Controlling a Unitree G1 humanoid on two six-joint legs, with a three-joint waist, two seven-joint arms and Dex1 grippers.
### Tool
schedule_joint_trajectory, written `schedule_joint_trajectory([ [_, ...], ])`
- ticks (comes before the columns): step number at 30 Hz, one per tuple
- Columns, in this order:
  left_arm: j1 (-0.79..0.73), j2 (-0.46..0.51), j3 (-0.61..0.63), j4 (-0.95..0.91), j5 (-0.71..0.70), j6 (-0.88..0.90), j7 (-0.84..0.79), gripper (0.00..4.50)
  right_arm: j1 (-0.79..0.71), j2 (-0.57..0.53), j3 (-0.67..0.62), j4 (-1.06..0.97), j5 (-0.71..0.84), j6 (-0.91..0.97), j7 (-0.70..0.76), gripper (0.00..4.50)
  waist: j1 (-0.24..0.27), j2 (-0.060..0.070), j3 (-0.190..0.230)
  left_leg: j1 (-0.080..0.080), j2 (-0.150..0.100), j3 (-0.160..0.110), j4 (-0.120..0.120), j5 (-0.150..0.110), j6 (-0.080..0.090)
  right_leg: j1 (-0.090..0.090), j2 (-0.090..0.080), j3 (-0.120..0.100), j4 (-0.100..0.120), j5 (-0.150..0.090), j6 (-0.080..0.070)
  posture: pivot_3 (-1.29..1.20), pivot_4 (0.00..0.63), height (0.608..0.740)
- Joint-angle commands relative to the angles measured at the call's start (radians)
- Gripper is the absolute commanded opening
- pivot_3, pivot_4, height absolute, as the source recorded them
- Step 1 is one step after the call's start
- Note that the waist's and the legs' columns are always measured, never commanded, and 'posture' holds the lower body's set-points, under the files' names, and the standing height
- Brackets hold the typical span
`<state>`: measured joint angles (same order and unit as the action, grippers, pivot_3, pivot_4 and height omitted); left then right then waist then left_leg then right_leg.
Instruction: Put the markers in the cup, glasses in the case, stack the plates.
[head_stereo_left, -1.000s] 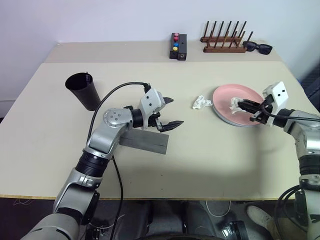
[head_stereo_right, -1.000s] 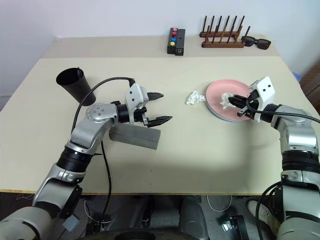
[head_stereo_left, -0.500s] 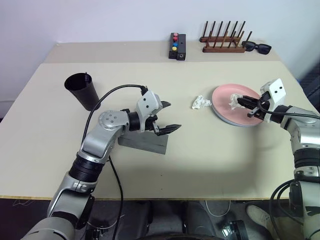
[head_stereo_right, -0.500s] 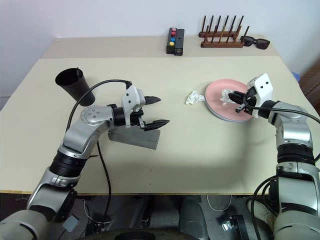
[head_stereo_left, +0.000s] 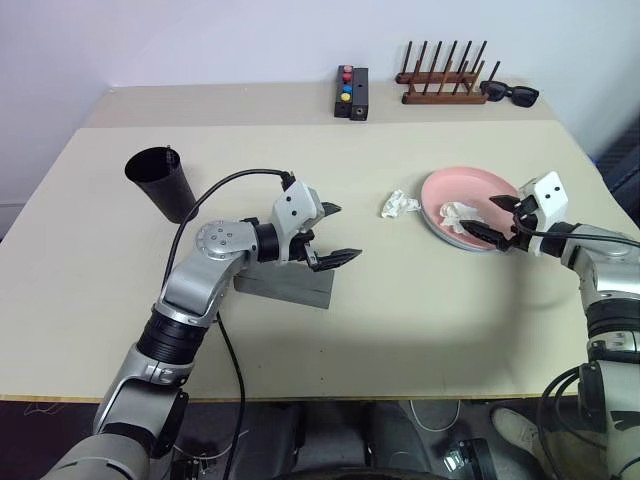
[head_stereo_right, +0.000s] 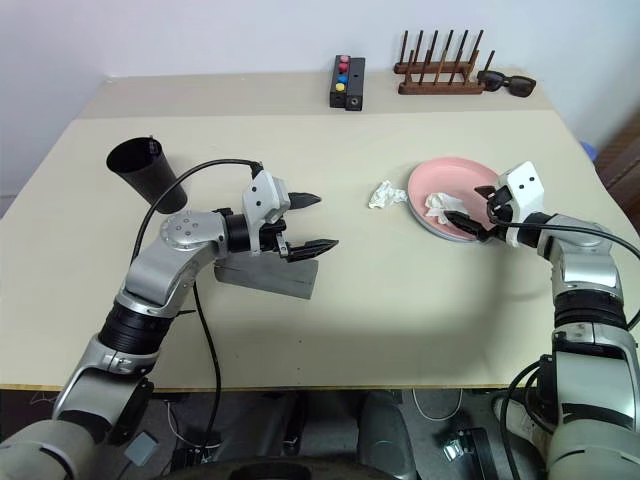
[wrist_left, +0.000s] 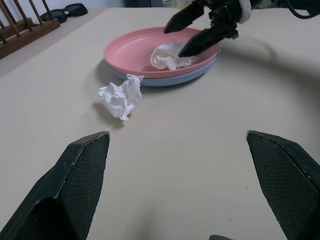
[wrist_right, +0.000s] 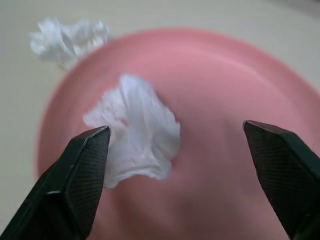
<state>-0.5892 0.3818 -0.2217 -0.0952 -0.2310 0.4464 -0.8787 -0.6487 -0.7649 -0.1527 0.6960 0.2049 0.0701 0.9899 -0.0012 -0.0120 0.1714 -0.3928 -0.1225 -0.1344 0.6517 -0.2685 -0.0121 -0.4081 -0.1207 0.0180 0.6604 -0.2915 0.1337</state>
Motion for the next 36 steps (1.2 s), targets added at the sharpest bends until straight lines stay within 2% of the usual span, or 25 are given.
schedule_joint_trajectory([
  [1,0.003,0.003,0.021,-0.029,-0.012,-0.007,0.011,4.50,-0.027,-0.008,-0.024,-0.150,0.043,0.012,0.010,4.46,-0.006,0.000,0.000,0.000,0.000,0.000,0.000,0.000,0.000,0.000,0.000,0.000,0.000,0.000,0.000,0.00,0.150,0.740],
  [10,0.003,0.016,0.022,-0.023,0.002,0.006,0.035,4.50,-0.097,0.022,0.057,-0.239,0.014,0.017,0.053,4.46,-0.010,0.000,0.000,0.000,0.000,0.000,0.000,0.000,0.000,0.000,0.000,0.000,0.000,0.000,0.000,0.00,0.150,0.740],
  [24,0.045,-0.008,0.034,-0.129,-0.005,0.115,0.179,4.50,-0.196,0.098,0.225,0.016,-0.135,-0.215,0.124,4.46,-0.012,0.000,0.000,0.000,0.000,0.000,-0.001,0.000,0.000,0.000,0.000,0.000,0.000,0.000,0.000,0.00,0.150,0.740],
  [36,0.092,0.015,0.062,-0.215,-0.010,0.167,0.242,4.50,-0.367,0.213,0.296,0.338,-0.304,-0.415,-0.059,4.46,-0.014,0.000,0.000,0.000,0.000,0.000,-0.001,0.000,0.000,-0.001,0.000,0.000,0.000,0.000,0.000,0.00,0.150,0.740],
])
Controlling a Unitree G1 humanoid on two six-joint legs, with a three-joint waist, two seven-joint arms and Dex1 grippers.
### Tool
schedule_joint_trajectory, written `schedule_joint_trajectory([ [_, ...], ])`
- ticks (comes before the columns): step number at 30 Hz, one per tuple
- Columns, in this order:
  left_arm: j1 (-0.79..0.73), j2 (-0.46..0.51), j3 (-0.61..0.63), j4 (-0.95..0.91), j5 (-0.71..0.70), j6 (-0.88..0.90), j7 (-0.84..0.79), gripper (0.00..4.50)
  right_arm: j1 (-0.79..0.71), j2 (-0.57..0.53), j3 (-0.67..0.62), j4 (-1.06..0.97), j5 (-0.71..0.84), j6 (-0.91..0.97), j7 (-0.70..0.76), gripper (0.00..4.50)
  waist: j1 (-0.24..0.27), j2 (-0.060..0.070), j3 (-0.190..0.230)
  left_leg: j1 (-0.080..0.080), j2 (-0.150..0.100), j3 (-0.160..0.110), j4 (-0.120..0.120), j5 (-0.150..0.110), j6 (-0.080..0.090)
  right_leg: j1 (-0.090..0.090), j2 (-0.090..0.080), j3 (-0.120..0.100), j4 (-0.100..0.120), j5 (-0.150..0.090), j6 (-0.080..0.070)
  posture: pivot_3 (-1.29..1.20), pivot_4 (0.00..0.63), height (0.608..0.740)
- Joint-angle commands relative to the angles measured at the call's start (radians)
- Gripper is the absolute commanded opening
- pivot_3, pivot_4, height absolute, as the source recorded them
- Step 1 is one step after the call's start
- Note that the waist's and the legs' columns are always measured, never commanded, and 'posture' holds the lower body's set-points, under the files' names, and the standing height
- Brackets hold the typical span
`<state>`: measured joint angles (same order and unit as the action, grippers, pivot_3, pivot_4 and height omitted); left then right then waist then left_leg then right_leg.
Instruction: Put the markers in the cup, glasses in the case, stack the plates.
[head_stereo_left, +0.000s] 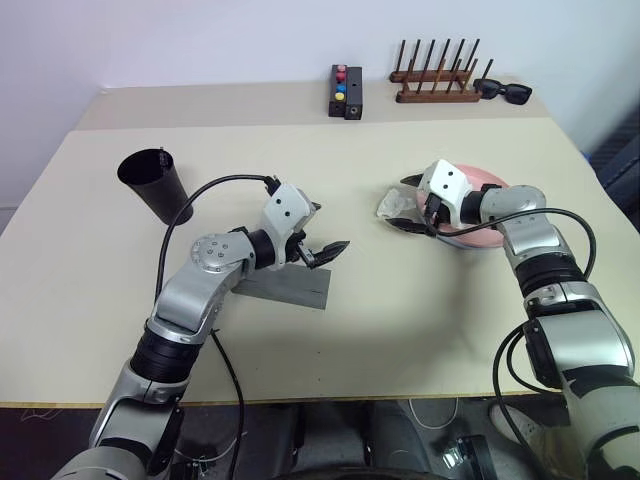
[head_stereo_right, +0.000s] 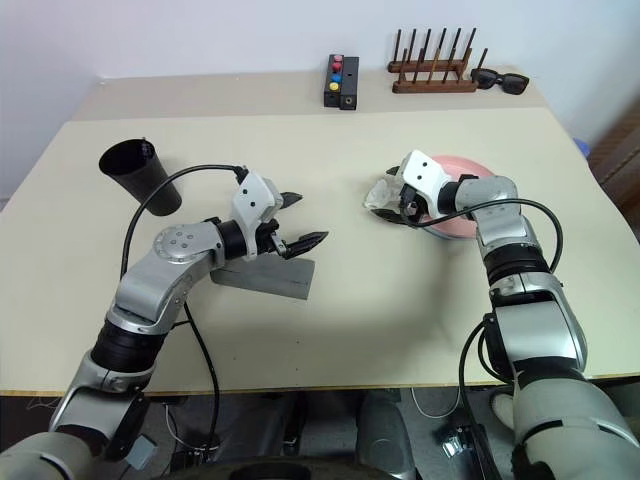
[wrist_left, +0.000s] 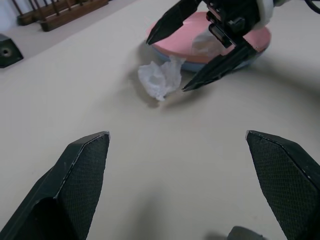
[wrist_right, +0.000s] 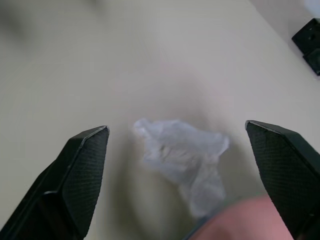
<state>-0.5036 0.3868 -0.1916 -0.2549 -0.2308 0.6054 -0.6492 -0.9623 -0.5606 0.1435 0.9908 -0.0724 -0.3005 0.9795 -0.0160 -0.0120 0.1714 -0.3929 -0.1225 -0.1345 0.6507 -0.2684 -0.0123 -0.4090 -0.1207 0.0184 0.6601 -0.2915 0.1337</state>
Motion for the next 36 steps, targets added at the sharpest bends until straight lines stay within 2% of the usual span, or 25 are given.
schedule_joint_trajectory([
  [1,0.010,0.013,0.033,-0.061,-0.010,0.011,0.016,4.50,-0.065,0.013,0.002,0.063,-0.035,-0.053,-0.059,4.46,0.000,0.000,0.000,0.000,0.000,0.000,0.000,0.000,0.000,0.000,0.000,0.000,0.000,0.000,0.000,0.00,0.150,0.740],
  [7,0.019,0.027,0.043,-0.091,-0.010,0.029,0.029,4.50,-0.093,0.026,0.009,0.131,-0.066,-0.083,-0.080,4.46,-0.001,0.000,0.000,0.000,0.000,0.000,0.000,0.000,0.000,0.000,0.000,0.000,0.000,0.000,0.000,0.00,0.150,0.740],
  [8,0.019,0.030,0.043,-0.094,-0.009,0.030,0.030,4.50,-0.096,0.027,0.010,0.138,-0.072,-0.087,-0.082,4.22,-0.001,0.000,0.000,0.000,0.000,0.000,0.000,0.000,0.000,0.000,0.000,0.000,0.000,0.000,0.000,0.00,0.150,0.740],
  [10,0.019,0.032,0.045,-0.099,-0.009,0.033,0.032,4.50,-0.099,0.027,0.011,0.146,-0.079,-0.092,-0.083,3.60,-0.002,0.000,0.000,0.000,0.000,0.000,0.000,0.000,0.000,0.000,0.000,0.000,0.000,0.000,0.000,0.00,0.150,0.740],
  [16,0.020,0.033,0.044,-0.104,-0.011,0.037,0.031,4.50,-0.101,0.017,0.009,0.149,-0.093,-0.086,-0.063,0.58,-0.003,0.000,0.000,0.000,0.000,0.000,0.000,0.000,0.000,0.000,0.000,0.000,0.000,0.000,0.000,0.00,0.150,0.740],
  [30,0.011,0.025,0.034,-0.086,-0.011,0.025,0.023,4.50,-0.086,0.005,-0.003,0.129,-0.095,-0.086,-0.055,0.58,-0.003,0.000,0.000,0.000,0.000,0.000,0.000,0.000,0.000,0.000,0.000,0.000,0.000,0.000,0.000,0.00,0.150,0.740],
  [32,0.010,0.023,0.034,-0.086,-0.012,0.026,0.023,4.50,-0.084,0.007,-0.008,0.128,-0.087,-0.073,-0.045,0.01,-0.003,0.000,0.000,0.000,0.000,0.000,0.000,0.000,0.000,0.000,0.000,0.000,0.000,0.000,0.000,0.00,0.150,0.740],
  [36,0.010,0.022,0.034,-0.084,-0.012,0.026,0.022,4.50,-0.084,0.007,-0.010,0.125,-0.088,-0.073,-0.045,0.01,-0.003,0.000,0.000,0.000,0.000,0.000,0.000,0.000,0.000,0.000,0.000,0.000,0.000,0.000,0.000,0.00,0.150,0.740],
])
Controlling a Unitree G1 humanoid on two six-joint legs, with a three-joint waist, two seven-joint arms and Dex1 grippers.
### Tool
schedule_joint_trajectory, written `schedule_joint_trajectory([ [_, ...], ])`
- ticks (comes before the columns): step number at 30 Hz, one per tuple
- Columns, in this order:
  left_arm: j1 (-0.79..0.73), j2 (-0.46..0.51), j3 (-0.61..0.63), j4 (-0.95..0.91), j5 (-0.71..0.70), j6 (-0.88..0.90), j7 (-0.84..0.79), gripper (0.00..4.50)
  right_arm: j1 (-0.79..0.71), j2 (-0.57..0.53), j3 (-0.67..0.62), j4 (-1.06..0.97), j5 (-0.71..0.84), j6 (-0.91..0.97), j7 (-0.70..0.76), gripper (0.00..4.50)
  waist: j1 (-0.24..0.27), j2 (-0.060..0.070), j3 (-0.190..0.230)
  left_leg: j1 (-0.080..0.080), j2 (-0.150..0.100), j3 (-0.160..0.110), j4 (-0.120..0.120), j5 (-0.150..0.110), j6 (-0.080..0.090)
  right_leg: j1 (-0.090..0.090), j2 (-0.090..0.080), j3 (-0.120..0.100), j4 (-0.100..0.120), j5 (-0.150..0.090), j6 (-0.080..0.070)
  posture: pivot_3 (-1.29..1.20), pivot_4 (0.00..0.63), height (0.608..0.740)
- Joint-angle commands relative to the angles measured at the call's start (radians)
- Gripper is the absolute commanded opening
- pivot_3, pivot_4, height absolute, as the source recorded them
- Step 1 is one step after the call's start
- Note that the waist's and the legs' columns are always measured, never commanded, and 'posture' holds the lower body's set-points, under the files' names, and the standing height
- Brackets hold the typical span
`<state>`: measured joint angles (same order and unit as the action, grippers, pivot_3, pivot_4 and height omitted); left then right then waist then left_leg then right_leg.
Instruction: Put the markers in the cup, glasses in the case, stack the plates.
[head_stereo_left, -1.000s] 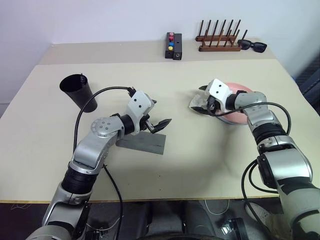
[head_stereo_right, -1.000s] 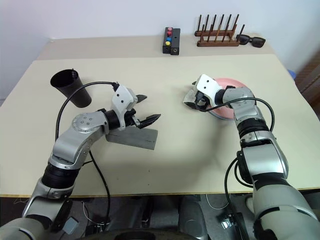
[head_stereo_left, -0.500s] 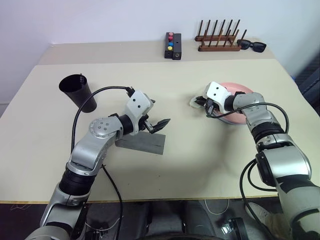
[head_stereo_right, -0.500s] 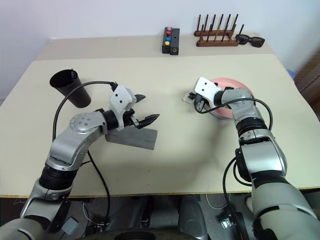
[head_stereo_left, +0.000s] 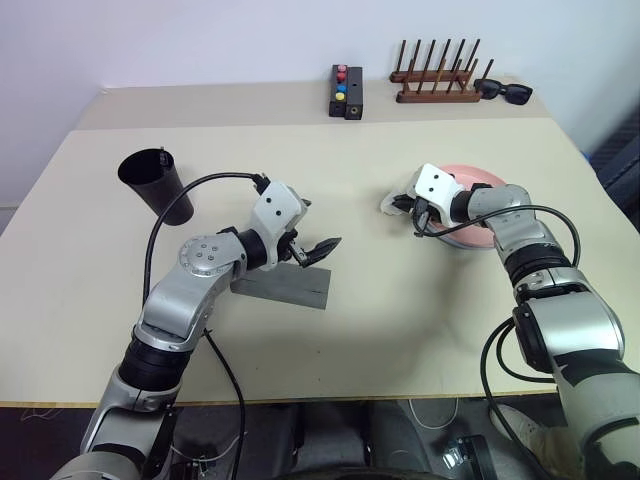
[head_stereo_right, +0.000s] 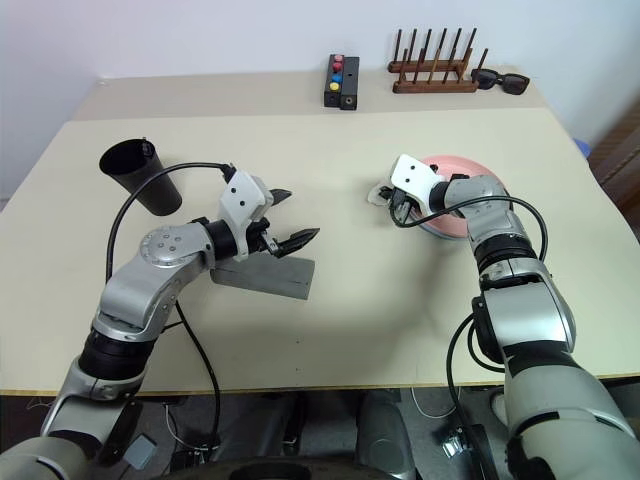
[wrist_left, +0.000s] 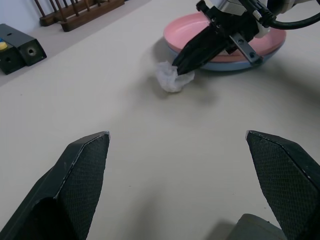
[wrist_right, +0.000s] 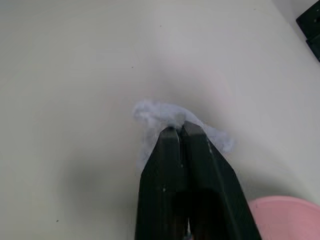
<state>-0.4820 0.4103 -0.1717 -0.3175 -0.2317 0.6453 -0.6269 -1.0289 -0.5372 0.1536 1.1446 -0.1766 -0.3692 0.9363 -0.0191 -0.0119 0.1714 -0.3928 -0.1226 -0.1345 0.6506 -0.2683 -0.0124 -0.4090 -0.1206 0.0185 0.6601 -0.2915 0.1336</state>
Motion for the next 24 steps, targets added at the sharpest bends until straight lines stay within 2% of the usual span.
schedule_joint_trajectory([
  [1,-0.011,-0.001,0.014,-0.022,-0.011,-0.013,0.000,4.50,-0.016,-0.019,-0.018,-0.031,0.013,-0.009,-0.006,0.01,0.000,0.000,0.000,0.000,0.000,0.000,0.000,0.000,0.000,0.000,0.000,0.000,0.000,0.000,0.000,0.00,0.150,0.740],
  [12,-0.013,-0.010,0.009,-0.010,-0.011,-0.019,-0.002,4.50,-0.061,-0.067,-0.056,-0.078,0.043,0.004,-0.004,0.01,0.001,0.000,0.000,0.000,0.000,0.000,0.000,0.000,0.000,0.000,0.000,0.000,0.000,0.000,0.000,0.00,0.150,0.740],
  [24,-0.008,-0.016,-0.013,0.004,-0.026,-0.042,-0.054,4.50,-0.118,-0.195,-0.106,-0.105,0.056,0.056,-0.025,0.01,0.004,0.000,0.000,0.000,0.000,0.000,0.000,0.000,0.000,0.000,0.000,0.000,0.000,0.000,0.000,0.00,0.150,0.740],
])
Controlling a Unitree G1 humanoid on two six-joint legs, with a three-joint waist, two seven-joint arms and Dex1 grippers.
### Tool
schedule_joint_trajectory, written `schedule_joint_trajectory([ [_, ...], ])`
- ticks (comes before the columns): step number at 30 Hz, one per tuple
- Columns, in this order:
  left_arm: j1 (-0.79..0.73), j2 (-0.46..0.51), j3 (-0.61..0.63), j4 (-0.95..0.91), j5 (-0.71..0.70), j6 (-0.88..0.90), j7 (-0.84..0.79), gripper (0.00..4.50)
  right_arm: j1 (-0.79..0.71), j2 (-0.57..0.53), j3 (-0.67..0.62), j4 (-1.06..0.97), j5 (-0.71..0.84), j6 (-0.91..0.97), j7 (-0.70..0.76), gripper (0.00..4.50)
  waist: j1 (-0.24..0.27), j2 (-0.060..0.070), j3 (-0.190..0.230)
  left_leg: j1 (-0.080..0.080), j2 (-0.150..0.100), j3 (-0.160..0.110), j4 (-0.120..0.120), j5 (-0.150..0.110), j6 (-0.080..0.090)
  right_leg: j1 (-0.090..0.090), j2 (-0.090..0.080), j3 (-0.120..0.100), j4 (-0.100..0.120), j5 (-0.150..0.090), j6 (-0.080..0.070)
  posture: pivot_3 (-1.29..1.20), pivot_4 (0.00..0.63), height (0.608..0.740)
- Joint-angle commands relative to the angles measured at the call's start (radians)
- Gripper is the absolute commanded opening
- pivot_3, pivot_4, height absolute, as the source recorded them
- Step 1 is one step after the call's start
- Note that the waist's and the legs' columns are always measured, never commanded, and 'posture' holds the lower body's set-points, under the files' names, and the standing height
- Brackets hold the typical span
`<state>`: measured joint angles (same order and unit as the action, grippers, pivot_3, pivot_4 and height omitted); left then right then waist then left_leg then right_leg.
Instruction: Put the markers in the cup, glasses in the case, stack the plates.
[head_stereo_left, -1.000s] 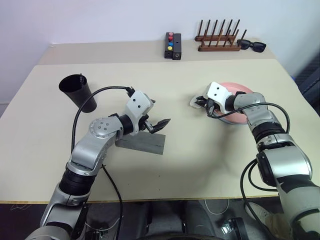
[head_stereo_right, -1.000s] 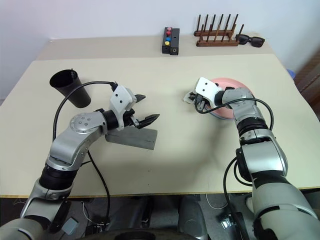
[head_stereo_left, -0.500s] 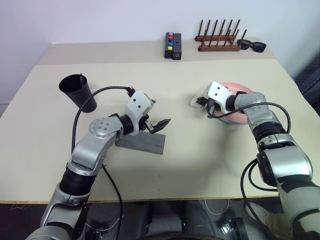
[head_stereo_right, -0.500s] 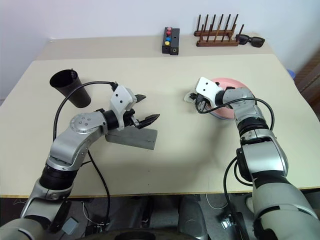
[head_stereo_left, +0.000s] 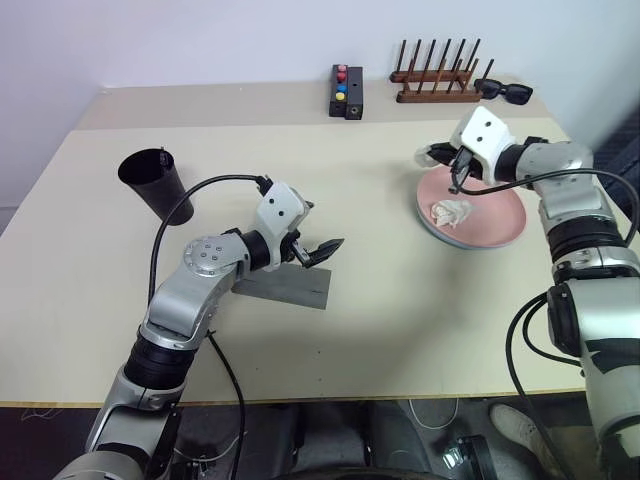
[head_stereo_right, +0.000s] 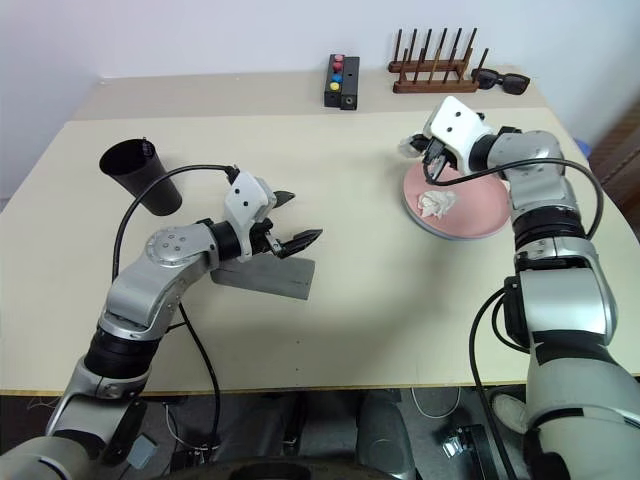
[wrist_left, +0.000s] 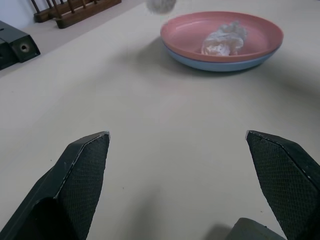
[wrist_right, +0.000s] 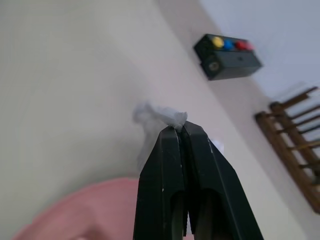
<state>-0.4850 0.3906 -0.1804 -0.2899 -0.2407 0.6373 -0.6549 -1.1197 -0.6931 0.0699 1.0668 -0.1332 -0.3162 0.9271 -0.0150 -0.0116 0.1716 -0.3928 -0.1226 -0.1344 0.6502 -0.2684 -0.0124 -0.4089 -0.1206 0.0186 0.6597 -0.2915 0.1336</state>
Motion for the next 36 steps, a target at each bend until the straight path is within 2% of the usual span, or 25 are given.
schedule_joint_trajectory([
  [1,-0.005,0.004,-0.004,-0.023,-0.019,-0.037,-0.032,4.50,-0.022,-0.046,-0.022,-0.029,0.009,0.002,-0.018,0.01,0.000,0.000,0.000,0.000,0.000,0.000,0.000,0.000,0.000,0.000,0.000,0.000,0.000,0.000,0.000,0.00,0.150,0.740],
  [13,0.017,0.070,0.017,-0.019,-0.065,-0.071,-0.157,4.50,0.104,-0.128,-0.037,-0.005,0.014,0.029,-0.055,0.01,-0.002,0.000,0.000,0.000,0.000,0.001,0.000,0.000,0.000,0.000,0.000,0.000,0.000,0.000,0.000,0.00,0.150,0.740],
  [20,0.026,0.126,0.024,-0.013,-0.077,-0.101,-0.222,4.50,0.133,-0.143,-0.056,0.021,0.024,0.039,-0.080,0.01,-0.002,0.000,0.000,0.000,0.000,0.001,-0.001,0.000,0.000,0.000,0.000,0.001,0.000,0.000,0.000,0.00,0.150,0.740],
  [31,0.030,0.136,0.018,-0.014,-0.079,-0.112,-0.237,4.50,0.170,-0.139,-0.084,0.012,0.055,0.081,-0.071,0.01,-0.001,0.001,0.000,0.000,0.000,0.001,0.000,0.000,0.000,0.000,0.000,0.001,0.000,0.000,0.000,0.00,0.150,0.740],
  [33,0.027,0.135,0.016,-0.012,-0.078,-0.114,-0.237,4.50,0.177,-0.138,-0.086,0.010,0.064,0.095,-0.059,0.54,-0.001,0.001,0.000,0.000,0.000,0.001,0.000,0.000,0.000,0.000,0.000,0.001,0.000,0.000,0.000,0.00,0.150,0.740],
  [36,0.024,0.134,0.015,-0.006,-0.076,-0.119,-0.237,4.50,0.186,-0.137,-0.089,0.008,0.066,0.098,-0.064,1.83,-0.001,0.001,0.000,0.000,0.000,0.001,0.000,0.000,0.000,0.000,0.000,0.001,0.000,0.000,0.000,0.00,0.150,0.740],
])
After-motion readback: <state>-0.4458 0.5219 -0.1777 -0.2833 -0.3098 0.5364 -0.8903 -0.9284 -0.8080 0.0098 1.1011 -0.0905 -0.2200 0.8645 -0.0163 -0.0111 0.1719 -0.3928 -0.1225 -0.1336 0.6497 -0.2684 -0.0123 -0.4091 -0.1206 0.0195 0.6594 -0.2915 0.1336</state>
